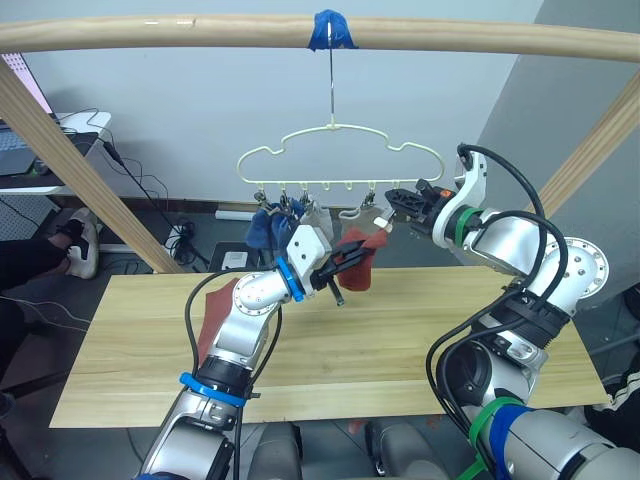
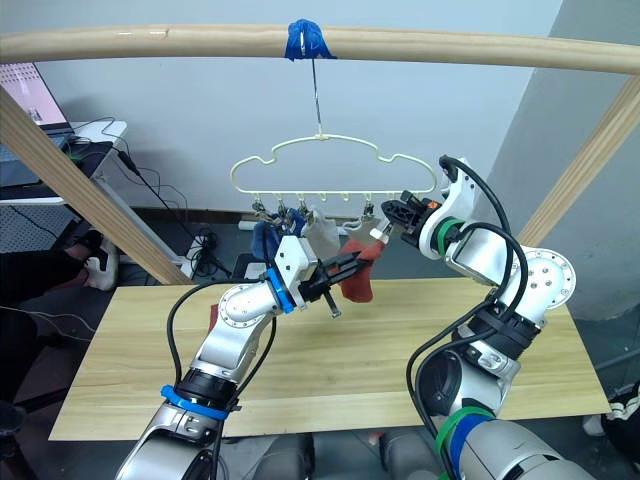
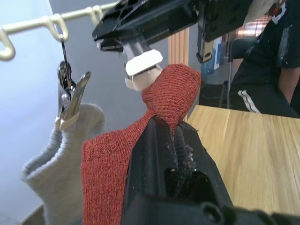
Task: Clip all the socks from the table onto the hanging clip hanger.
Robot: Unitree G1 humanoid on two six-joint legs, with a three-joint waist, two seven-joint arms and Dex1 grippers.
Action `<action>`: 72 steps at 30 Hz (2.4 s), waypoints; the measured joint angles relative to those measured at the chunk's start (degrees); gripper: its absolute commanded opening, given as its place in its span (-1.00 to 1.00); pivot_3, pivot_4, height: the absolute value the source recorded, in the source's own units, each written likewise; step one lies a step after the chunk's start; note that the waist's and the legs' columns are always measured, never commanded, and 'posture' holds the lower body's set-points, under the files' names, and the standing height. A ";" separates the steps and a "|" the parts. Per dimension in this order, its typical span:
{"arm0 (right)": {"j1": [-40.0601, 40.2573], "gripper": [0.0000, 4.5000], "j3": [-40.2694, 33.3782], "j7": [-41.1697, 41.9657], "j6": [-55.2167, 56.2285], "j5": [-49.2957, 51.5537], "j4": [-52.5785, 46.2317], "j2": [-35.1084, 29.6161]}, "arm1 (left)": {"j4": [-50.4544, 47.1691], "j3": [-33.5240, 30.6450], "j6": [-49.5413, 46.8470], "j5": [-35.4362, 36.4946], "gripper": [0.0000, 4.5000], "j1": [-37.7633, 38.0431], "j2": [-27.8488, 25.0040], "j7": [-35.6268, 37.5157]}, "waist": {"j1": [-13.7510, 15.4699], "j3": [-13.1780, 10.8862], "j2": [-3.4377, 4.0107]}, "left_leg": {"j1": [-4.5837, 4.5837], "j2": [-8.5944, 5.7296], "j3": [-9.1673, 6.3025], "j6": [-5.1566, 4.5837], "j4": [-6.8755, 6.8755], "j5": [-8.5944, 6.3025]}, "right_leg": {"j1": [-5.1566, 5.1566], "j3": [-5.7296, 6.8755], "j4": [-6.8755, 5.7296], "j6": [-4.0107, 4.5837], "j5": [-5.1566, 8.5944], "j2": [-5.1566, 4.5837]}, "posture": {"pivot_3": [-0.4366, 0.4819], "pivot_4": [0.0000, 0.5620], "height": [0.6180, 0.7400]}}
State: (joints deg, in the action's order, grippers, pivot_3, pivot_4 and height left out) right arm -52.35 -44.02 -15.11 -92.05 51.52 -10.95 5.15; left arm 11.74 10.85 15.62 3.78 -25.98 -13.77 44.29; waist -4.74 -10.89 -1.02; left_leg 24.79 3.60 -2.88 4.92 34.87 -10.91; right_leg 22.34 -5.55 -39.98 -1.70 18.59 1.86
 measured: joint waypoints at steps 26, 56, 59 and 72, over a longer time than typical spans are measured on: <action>-0.11 -1.00 -1.55 -2.41 0.00 1.74 0.57 0.07 | 2.08 0.14 7.43 -1.38 -0.99 -0.47 -1.47 -2.29 | 0.01 0.00 0.00 | 0.00 0.00 -0.01 0.00 0.00 0.00 | 0.00 0.01 0.00 0.00 0.00 0.00 | -0.14 -0.42 1.00; 0.30 0.50 0.39 -3.56 0.00 3.85 1.15 -0.14 | 5.05 0.27 9.83 -4.99 -1.00 -2.83 0.19 -5.64 | 0.02 0.00 0.00 | 0.01 0.00 -0.01 0.00 0.00 0.00 | 0.00 0.01 -0.01 0.00 0.00 0.01 | -0.10 -0.44 1.00; 0.38 0.96 0.62 -2.85 0.00 3.84 1.16 -1.05 | 5.03 0.58 9.59 -4.92 -1.00 -2.84 0.18 -5.23 | 0.02 0.00 0.00 | 0.01 0.00 -0.01 0.00 0.00 0.00 | 0.00 0.01 0.00 0.00 0.00 0.01 | -0.09 -0.44 1.00; 17.04 1.00 15.90 10.36 3.13 6.30 -11.97 -21.73 | -2.09 2.55 -10.80 4.49 0.39 3.66 0.28 2.98 | -0.33 0.01 0.02 | -0.03 0.04 -0.02 0.00 0.01 0.00 | -0.01 -0.02 -0.03 -0.03 0.02 0.07 | -0.10 -0.48 1.00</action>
State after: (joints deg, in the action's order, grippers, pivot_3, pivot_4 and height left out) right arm -35.31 -28.13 -4.75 -88.92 57.82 -22.93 -16.57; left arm 9.65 13.40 4.82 8.27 -22.31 -13.49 47.27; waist -5.07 -10.88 -0.99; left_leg 24.76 3.64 -2.89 4.91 34.88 -10.91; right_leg 22.33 -5.57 -40.00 -1.72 18.61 1.93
